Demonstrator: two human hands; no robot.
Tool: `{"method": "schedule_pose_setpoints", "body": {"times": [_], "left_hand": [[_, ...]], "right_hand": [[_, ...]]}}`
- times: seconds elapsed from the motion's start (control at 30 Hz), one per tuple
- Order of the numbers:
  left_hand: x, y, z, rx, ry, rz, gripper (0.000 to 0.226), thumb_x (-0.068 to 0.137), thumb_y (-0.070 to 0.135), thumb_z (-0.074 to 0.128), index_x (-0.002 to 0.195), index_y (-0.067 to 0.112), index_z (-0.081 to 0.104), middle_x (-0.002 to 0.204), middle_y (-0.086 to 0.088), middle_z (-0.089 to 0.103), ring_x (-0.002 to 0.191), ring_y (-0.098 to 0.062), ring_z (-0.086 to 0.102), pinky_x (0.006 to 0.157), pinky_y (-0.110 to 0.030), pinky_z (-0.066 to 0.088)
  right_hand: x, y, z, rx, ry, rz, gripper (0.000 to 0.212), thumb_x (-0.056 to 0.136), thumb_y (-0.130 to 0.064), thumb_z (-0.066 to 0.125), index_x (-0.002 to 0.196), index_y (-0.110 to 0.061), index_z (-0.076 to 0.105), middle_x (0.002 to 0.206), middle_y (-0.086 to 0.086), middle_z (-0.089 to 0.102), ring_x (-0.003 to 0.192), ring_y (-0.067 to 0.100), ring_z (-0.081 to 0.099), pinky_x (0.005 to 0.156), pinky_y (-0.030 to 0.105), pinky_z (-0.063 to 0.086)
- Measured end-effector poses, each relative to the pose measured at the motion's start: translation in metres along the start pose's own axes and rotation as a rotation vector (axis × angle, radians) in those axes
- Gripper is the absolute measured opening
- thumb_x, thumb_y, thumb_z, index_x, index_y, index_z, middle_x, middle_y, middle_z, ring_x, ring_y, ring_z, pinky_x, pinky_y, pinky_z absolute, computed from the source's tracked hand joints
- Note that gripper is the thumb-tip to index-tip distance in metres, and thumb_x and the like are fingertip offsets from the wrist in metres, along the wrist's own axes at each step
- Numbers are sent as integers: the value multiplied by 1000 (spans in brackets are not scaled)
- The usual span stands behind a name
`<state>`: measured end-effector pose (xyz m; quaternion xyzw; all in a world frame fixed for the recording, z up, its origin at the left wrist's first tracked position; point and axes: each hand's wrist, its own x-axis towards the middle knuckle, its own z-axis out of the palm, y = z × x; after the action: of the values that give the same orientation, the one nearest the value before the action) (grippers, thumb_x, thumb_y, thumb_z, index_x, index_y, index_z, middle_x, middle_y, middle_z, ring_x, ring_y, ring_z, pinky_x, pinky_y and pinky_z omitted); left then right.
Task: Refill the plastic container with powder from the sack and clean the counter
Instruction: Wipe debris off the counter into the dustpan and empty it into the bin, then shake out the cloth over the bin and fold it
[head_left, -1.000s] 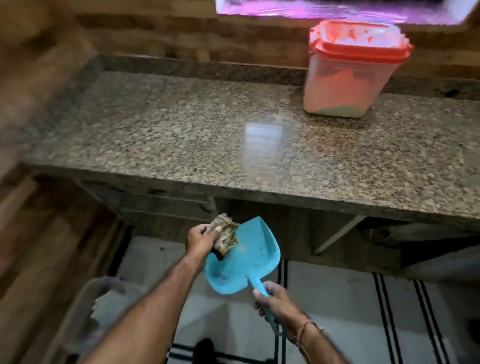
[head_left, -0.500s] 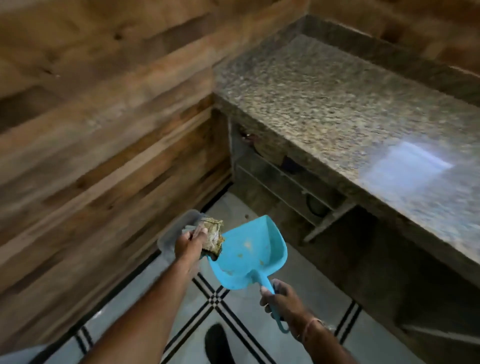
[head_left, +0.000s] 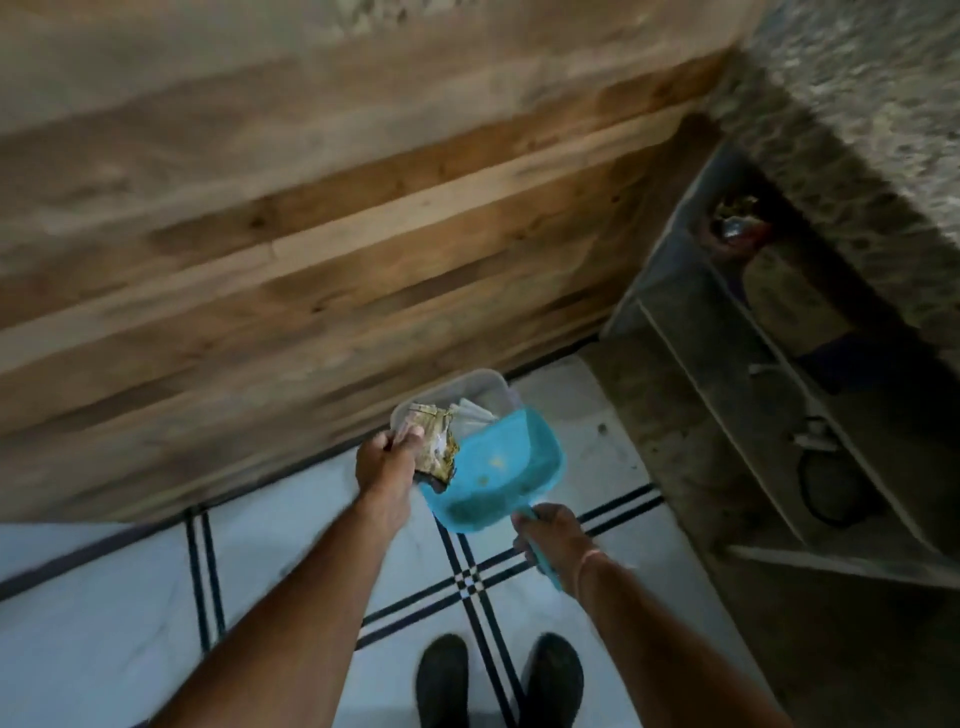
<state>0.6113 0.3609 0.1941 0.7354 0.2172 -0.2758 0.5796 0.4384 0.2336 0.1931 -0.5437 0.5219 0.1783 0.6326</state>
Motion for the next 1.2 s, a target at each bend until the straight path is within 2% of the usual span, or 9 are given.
{"method": "schedule_pose_setpoints", "body": {"times": [0.23,0.33,0.43,0.53,0.67,0.9,1.03,1.1,1.2], "left_hand": [[88,-60,16,-100,127,-47,13,97,12,70,109,12,67,93,-8,71,74,-18,67,47,-21,58],[110,-75,22,-108,151,-57,9,95,15,72,103,13,68,100,-12,73,80,-23,69,59,-28,59],[123,-91,23,-114,175,-67,6,94,16,73,96,15,67,99,-11,73,80,-23,69,71,-35,61],[127,-99,19,-121,215,-74,9,93,18,74,89,18,66,99,-13,74,85,-27,71,84,-46,63],[132,-100,17,-172,242,-66,15,91,22,76,80,18,65,90,-10,72,84,-27,67,87,-55,60],[155,-101,16,-220,229,10,11,91,20,74,83,18,67,90,-7,73,87,-25,68,91,-57,59],[166,-113,14,-205,217,6,12,93,18,73,83,19,66,90,-6,72,90,-26,68,92,-55,60],[170,-124,13,-192,208,1,11,95,17,71,86,20,66,92,-7,73,90,-25,69,91,-52,61],[171,-140,12,-175,200,0,3,96,18,70,94,16,68,96,-8,74,91,-24,70,85,-43,62]], "right_hand": [[142,-12,46,-201,10,-65,17,95,-23,59,105,-9,63,79,8,67,50,10,51,43,20,38],[170,-9,59,-241,4,2,16,94,-21,57,103,-8,60,76,7,61,52,13,49,40,20,37],[187,-1,62,-241,16,16,31,81,-24,58,106,-6,60,82,11,63,65,20,54,54,28,43],[185,5,60,-217,72,-36,7,87,-20,58,90,-14,60,72,6,64,55,16,52,49,26,39],[185,21,55,-44,56,-169,20,99,-27,58,102,-8,64,75,4,61,59,11,51,45,17,41],[232,24,88,38,-12,-300,15,102,-11,54,111,-3,61,83,5,59,72,13,57,61,16,48],[276,32,105,-131,103,-256,21,92,-20,68,109,-9,70,94,11,70,93,30,67,84,39,57],[287,41,107,-288,196,-261,34,88,-24,74,118,-8,71,110,14,71,109,31,64,99,40,51],[296,46,105,-518,315,-291,43,89,-33,73,128,-19,68,125,14,57,117,32,59,101,40,51]]}}
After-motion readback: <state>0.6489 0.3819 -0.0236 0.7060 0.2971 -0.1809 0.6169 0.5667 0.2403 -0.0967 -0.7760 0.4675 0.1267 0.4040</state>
